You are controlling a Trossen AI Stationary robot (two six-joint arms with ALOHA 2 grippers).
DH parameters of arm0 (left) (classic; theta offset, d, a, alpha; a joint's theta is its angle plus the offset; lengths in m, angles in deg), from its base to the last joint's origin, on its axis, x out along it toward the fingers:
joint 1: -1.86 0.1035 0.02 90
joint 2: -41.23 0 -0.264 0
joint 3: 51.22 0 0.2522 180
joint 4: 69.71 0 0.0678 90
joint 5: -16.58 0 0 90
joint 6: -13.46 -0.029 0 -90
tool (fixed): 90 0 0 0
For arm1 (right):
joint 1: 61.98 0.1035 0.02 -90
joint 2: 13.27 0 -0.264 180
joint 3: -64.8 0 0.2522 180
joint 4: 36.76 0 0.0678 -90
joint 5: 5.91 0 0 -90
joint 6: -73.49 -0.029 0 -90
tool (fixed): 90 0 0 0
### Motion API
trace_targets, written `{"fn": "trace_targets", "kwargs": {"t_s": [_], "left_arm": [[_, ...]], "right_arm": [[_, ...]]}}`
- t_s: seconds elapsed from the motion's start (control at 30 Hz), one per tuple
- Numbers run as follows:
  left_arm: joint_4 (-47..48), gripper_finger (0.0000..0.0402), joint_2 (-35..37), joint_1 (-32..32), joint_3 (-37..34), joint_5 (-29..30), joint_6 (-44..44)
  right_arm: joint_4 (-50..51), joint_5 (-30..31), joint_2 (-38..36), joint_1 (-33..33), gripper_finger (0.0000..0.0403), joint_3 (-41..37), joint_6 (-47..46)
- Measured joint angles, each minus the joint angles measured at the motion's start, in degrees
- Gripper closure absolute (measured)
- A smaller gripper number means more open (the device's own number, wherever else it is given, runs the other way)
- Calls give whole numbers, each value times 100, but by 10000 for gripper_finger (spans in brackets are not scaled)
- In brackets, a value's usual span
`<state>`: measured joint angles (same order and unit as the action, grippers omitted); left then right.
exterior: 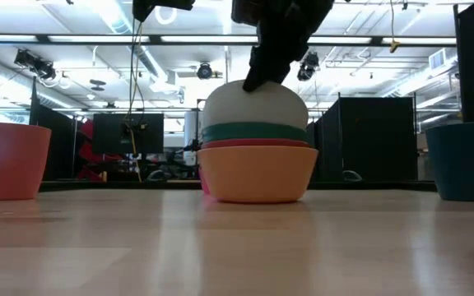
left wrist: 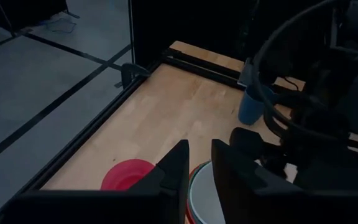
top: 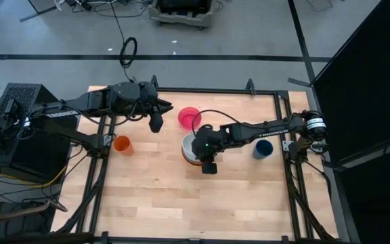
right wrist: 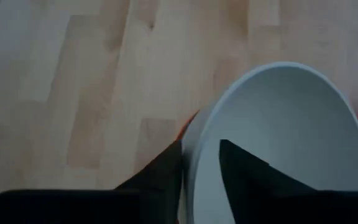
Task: Nest bowls inside each other
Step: Stack the white bowl on top of the green bowl
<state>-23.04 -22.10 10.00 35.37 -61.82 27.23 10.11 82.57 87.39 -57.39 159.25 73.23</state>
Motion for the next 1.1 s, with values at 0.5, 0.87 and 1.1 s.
{"fn": "trace_targets", "kwargs": {"t_s": [0.5,0.87,1.1], "left_arm": [[82,349,0,0,0,0,0],[211,349,0,0,0,-2,-1],[229,352,0,0,0,-2,-1]], "right_arm": [[-345,152,-8,-132,285,261,-573],[-758,439,-20,-171,385,568,-1123],[-205,1784,-20,79,402,530,-1732]]}}
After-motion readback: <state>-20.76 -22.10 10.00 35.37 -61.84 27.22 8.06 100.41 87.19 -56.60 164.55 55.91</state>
